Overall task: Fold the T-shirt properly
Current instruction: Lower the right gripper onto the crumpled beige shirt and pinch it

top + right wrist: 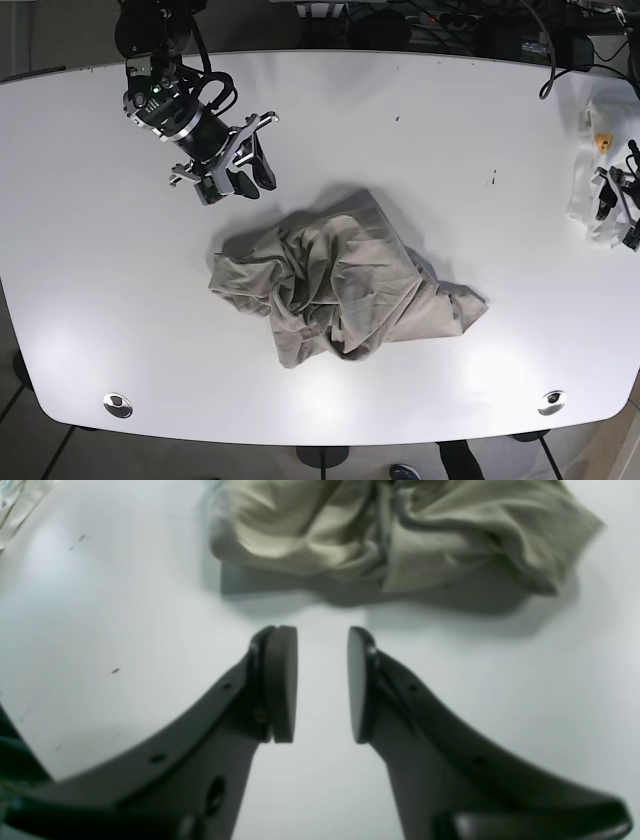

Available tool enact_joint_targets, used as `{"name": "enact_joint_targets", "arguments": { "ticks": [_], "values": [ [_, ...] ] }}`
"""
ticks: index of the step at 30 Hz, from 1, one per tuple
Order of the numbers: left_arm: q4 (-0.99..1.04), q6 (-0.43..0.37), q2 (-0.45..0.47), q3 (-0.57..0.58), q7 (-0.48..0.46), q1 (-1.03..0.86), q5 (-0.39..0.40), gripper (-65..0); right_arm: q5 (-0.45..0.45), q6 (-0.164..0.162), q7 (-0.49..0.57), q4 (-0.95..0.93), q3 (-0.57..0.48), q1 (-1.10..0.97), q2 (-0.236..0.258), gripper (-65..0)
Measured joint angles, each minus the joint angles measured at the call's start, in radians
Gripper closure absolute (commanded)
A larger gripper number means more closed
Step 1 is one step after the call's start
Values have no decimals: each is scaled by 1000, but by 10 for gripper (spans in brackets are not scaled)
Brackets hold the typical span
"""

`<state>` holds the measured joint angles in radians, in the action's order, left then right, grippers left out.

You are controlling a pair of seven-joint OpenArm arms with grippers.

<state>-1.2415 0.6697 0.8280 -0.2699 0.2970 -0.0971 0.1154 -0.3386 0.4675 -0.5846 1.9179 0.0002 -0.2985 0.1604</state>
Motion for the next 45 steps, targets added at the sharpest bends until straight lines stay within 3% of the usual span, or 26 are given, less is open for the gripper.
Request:
{"name": "enact_joint_targets", "arguments": {
  "ticks": [5,12,18,22,24,25,26,28,30,38,42,45],
  "values": [
    [-262,-5,-162,-142,102,-60,-5,-385,0,0,-2,0,0,-38,0,-159],
    [-606,-3,-465,-150,241,-89,-6,-385,1,0,0,11,0,-38,3,-163],
    [-658,-11,-713,-149,255,-108,-11,-388,1,0,-9,11,1,35,3,-166],
    [-661,-14,-803,-148,256,-106,-118,-389,1,-5,-11,8,1,108,33,-166],
    [-661,-14,-828,-146,256,-101,-135,-389,1,-4,-4,-20,-2,153,32,-184],
    [-661,-14,-827,-146,256,-97,-139,-389,1,-3,-6,-42,-5,178,29,-222],
    [-661,-14,-824,-148,256,-94,-142,-389,1,-2,-7,-84,-7,221,27,-311],
    [-661,-15,-829,-150,256,-97,-146,-389,1,-1,-11,-153,-7,287,25,-419],
    [-661,-15,-858,-153,256,-98,-151,-389,2,-2,-13,-229,-8,359,25,-474],
    [-660,-14,-866,-152,256,-101,-172,-389,-6,3,-27,-663,-219,742,17,-484],
    [-619,-14,-866,-152,257,-103,-172,-386,1,-4,-21,-1054,-249,986,-57,-487],
    [-610,-14,-866,-151,256,-101,-171,-386,-1,3,-22,-1211,-249,1075,-109,-487]
  ]
}}
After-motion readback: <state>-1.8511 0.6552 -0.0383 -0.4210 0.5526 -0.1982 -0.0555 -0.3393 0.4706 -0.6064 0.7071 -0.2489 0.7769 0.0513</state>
